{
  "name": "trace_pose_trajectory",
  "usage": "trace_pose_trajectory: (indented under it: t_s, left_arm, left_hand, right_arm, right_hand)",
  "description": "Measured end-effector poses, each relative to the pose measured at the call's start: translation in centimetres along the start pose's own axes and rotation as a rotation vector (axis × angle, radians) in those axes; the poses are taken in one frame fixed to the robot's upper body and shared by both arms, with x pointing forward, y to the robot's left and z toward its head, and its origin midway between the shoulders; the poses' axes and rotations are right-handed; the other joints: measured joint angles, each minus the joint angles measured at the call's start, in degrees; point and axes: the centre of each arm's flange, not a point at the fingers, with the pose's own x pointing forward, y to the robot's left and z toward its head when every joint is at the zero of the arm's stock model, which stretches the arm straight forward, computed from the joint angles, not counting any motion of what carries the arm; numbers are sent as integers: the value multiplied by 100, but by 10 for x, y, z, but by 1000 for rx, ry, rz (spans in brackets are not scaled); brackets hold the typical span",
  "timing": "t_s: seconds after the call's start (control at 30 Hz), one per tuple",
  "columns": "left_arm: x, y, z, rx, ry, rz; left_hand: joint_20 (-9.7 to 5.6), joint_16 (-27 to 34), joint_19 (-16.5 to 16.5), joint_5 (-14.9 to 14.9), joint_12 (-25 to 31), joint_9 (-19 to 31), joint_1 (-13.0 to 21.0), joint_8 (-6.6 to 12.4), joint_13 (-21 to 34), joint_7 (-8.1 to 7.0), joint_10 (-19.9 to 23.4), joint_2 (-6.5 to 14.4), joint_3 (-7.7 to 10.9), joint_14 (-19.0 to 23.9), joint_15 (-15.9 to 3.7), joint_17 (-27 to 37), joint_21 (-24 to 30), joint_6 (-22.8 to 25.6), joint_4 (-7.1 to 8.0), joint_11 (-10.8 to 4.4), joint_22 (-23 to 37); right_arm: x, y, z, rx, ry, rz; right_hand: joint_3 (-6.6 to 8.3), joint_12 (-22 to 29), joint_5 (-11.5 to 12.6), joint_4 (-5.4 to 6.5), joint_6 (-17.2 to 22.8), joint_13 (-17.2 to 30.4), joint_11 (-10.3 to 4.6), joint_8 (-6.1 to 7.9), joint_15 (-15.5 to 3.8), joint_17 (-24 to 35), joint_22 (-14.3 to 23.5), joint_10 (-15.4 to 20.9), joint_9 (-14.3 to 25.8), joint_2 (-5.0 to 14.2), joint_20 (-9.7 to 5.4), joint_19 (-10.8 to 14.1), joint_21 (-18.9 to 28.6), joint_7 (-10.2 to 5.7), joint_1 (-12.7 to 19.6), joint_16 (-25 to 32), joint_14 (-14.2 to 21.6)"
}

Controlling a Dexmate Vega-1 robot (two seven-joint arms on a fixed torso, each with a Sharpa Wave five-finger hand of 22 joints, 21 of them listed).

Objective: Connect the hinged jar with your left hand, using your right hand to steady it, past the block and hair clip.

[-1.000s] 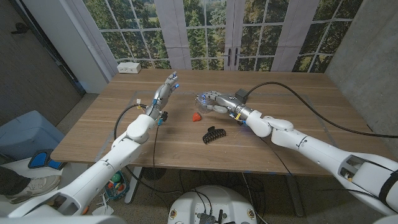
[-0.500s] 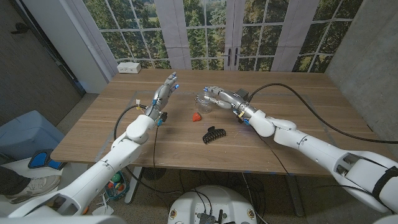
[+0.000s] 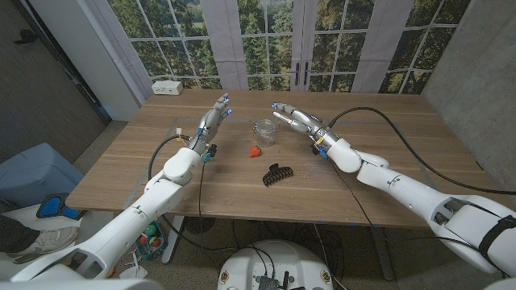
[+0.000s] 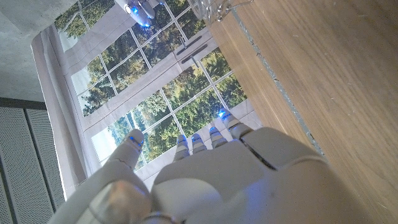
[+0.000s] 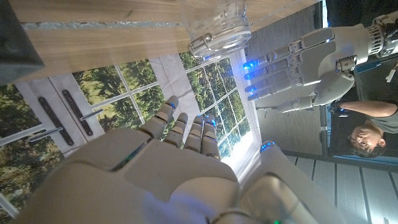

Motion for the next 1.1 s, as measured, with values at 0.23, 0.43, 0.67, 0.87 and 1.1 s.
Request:
trace_pose_trajectory:
  t_s: [0.23,0.43,0.67,0.87,1.1]
  left_arm:
    - [2,0,0,0,1,-1]
    - [4,0,0,1,1,-6]
    - [5,-1,0,1,2,-8]
    - [6,-1,0,2,1,-10]
    - [3,-2,2,3,-2,-14]
  left_hand:
    - [0,0,0,0,0,-6,0,0,0,0,0,0,0,0,0,0,0,0,0,0,0]
    - [0,-32,0,0,-23,-29,0,0,0,0,-4,0,24,0,0,1,-23,0,24,-4,0]
    - [0,-32,0,0,-23,-29,0,0,1,0,-21,0,48,0,0,1,-22,0,1,-21,1]
    - [0,-32,0,0,-23,-28,0,0,1,0,-21,0,71,0,0,1,-22,0,23,-21,1]
    - [0,-32,0,0,-23,-28,0,0,1,0,-21,0,71,0,0,2,-22,0,23,-21,1]
  right_arm:
    - [1,-5,-6,58,33,4]
    - [0,-20,-10,116,62,-35]
    - [-2,-25,-15,185,91,-45]
    - [-5,-31,-19,254,119,-60]
    - [-8,-34,-23,318,143,-72]
  right_hand:
    - [0,24,0,0,44,0,53,27,0,-26,0,53,-28,-45,0,0,-22,43,-91,0,0]
    - [0,24,0,0,74,-22,84,27,0,-53,1,84,-27,-45,-40,41,-22,74,-91,0,0]
    - [0,45,1,0,106,-26,84,27,-2,-53,1,84,-27,-45,0,85,-43,61,-90,0,3]
    - [0,45,1,0,127,-26,114,68,-8,-80,1,115,-27,-43,-19,104,-43,82,-92,-37,36]
    - [41,45,4,7,146,-26,135,68,0,-105,2,135,-27,8,-19,103,-65,102,-143,-46,45]
